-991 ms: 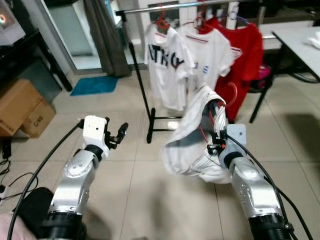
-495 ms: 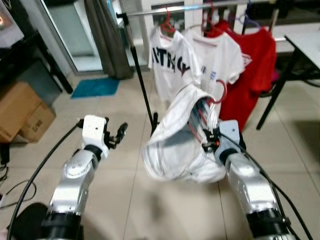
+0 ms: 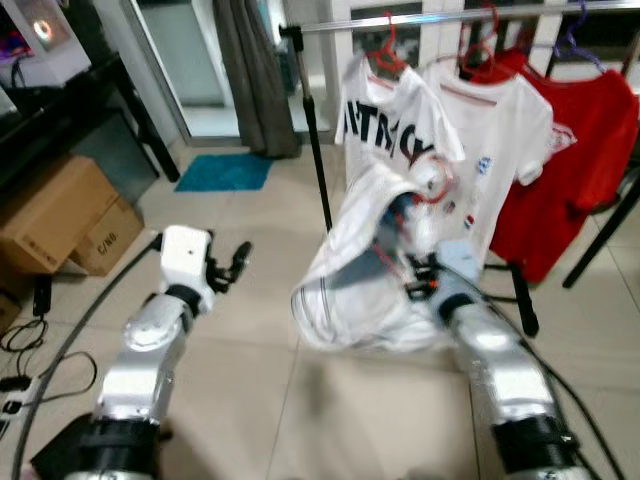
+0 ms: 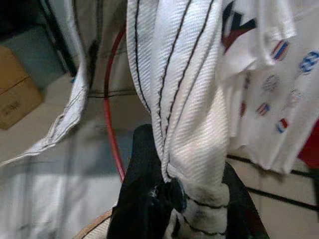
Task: Hang hanger
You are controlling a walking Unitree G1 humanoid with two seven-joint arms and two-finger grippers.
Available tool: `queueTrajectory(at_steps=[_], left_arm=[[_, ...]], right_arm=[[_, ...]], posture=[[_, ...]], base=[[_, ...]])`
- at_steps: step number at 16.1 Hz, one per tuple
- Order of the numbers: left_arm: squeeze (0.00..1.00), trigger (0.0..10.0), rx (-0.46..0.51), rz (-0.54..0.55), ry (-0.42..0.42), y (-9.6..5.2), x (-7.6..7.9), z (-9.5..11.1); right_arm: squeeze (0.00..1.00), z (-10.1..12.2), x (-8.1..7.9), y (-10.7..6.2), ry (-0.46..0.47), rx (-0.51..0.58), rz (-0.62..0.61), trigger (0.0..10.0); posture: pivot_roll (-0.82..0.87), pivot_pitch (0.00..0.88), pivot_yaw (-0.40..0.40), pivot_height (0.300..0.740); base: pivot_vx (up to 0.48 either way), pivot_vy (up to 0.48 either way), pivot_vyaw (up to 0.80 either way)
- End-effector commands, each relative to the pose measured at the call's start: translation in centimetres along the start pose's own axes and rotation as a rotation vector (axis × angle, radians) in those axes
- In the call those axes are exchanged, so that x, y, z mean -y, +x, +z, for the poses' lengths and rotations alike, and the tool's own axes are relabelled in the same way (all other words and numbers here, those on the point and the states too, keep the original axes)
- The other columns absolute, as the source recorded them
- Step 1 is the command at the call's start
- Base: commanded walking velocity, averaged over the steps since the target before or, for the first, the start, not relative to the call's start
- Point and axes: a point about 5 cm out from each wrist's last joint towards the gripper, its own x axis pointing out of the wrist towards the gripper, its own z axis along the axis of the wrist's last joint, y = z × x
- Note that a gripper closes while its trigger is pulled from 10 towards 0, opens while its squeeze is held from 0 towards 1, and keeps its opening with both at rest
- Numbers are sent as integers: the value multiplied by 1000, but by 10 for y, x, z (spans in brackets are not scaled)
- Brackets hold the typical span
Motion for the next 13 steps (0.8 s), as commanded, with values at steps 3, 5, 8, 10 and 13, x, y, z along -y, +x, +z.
queueTrajectory(at_steps=[3, 5, 8, 10, 13], left_arm=[[0, 10000, 1, 19, 7, 0, -8, 3], [0, 10000, 6, 29, -6, -2, -6, 3], [0, 10000, 13, 4, -7, -1, 1, 5], [0, 10000, 9, -6, 0, 2, 2, 4], [0, 10000, 8, 10, -20, -4, 1, 1]], right_arm=[[0, 26, -5, 6, 54, 99, 6, 10000], [0, 31, -7, 5, 46, 115, 36, 10000], [0, 26, -8, 3, 41, 103, 50, 10000], [0, 23, -9, 3, 49, 94, 39, 10000], [0, 18, -13, -1, 45, 88, 51, 10000]], posture=[[-39, 2, 136, 740], [-37, 6, 138, 740], [-36, 0, 141, 740], [-32, 7, 142, 740], [-25, 27, 129, 740]], base=[[398, 0, 0], [398, 0, 0], [402, 0, 0], [403, 0, 0], [404, 0, 0]])
